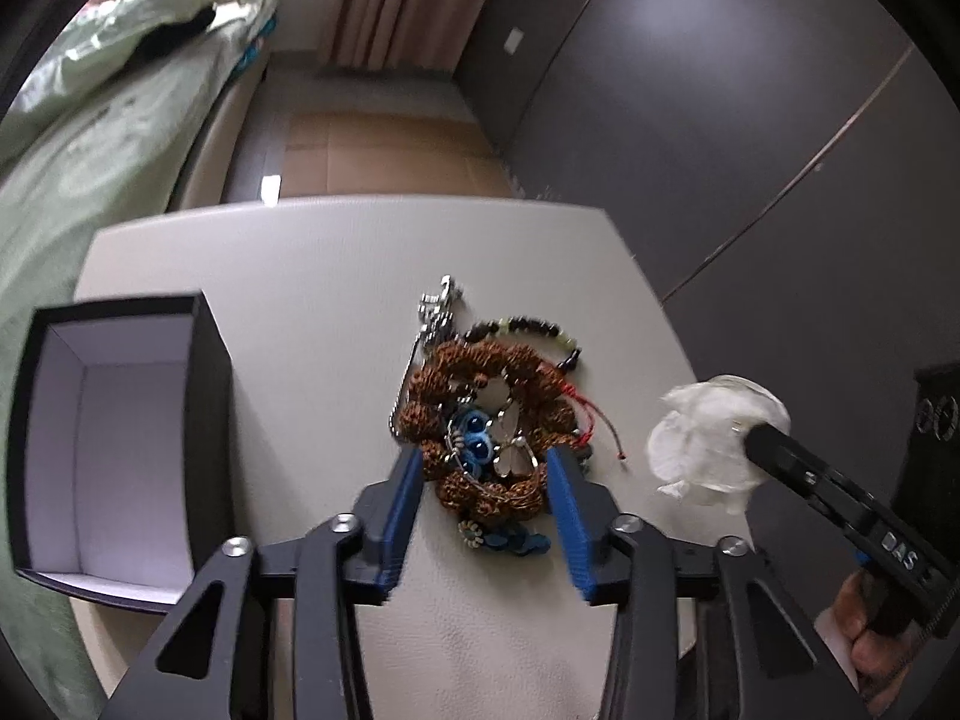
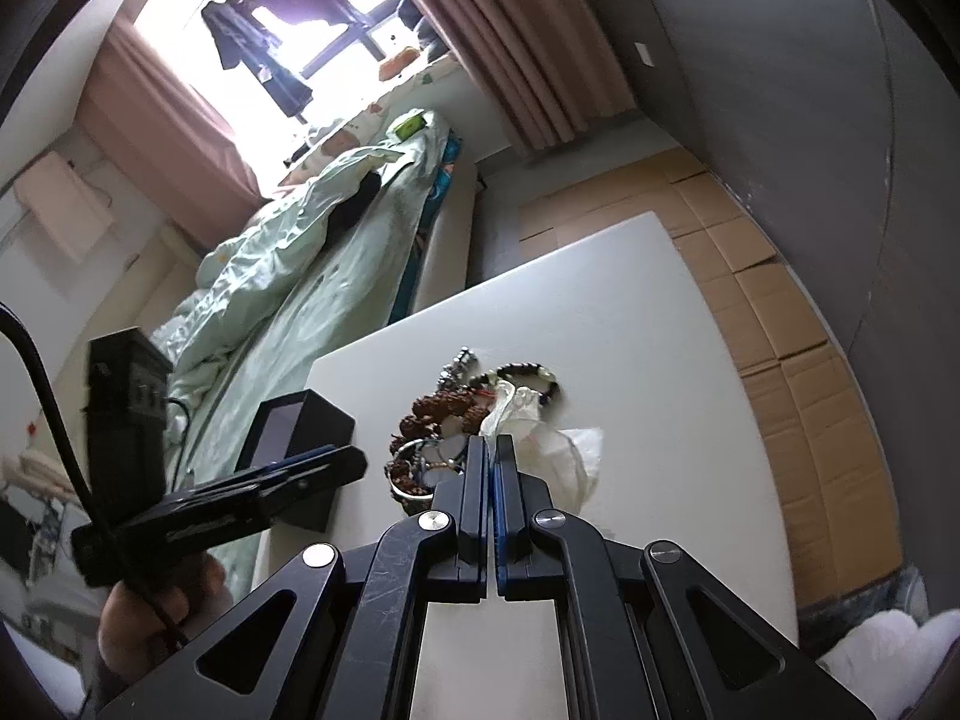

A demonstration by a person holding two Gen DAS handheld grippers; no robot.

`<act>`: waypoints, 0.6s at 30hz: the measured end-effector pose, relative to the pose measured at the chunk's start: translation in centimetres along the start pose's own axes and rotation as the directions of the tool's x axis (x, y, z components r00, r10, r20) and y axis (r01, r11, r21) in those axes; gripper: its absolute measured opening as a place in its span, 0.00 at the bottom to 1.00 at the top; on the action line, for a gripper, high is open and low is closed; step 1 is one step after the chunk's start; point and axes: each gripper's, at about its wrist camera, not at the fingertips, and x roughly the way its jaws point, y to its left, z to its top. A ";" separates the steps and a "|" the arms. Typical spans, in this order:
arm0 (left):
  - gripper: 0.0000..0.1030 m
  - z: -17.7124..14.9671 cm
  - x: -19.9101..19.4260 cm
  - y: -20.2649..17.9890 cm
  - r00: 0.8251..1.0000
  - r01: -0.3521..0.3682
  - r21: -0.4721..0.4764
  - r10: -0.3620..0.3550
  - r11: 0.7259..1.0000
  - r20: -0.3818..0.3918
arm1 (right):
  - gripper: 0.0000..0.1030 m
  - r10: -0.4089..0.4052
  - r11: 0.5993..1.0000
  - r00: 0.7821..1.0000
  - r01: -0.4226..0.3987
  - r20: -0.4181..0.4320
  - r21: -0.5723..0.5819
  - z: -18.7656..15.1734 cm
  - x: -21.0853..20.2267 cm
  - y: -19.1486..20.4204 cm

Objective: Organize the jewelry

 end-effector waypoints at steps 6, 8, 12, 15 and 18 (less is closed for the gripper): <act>0.23 0.1 1.8 0.3 0.999 -0.018 -0.033 0.017 0.999 -0.046 | 0.03 -0.004 1.000 1.000 0.005 -0.006 0.023 -0.7 -0.1 -0.9; 0.14 0.2 2.2 0.3 0.997 -0.051 -0.020 0.049 0.999 -0.052 | 0.03 -0.004 0.999 1.000 0.004 -0.008 0.032 -0.9 -0.1 -1.1; 0.02 0.5 1.4 -0.1 0.998 -0.054 0.010 0.054 0.998 -0.029 | 0.03 -0.004 0.999 1.000 0.005 -0.010 0.038 -1.5 -0.2 -1.4; 0.01 0.9 0.3 -0.6 0.999 -0.037 0.033 0.037 0.999 -0.007 | 0.03 -0.005 0.999 1.000 0.005 -0.010 0.041 -1.7 -0.3 -1.5; 0.01 1.3 -1.0 -1.3 1.000 -0.023 0.060 0.022 0.998 0.023 | 0.03 -0.005 0.999 1.000 0.005 -0.008 0.044 -1.7 -0.3 -1.3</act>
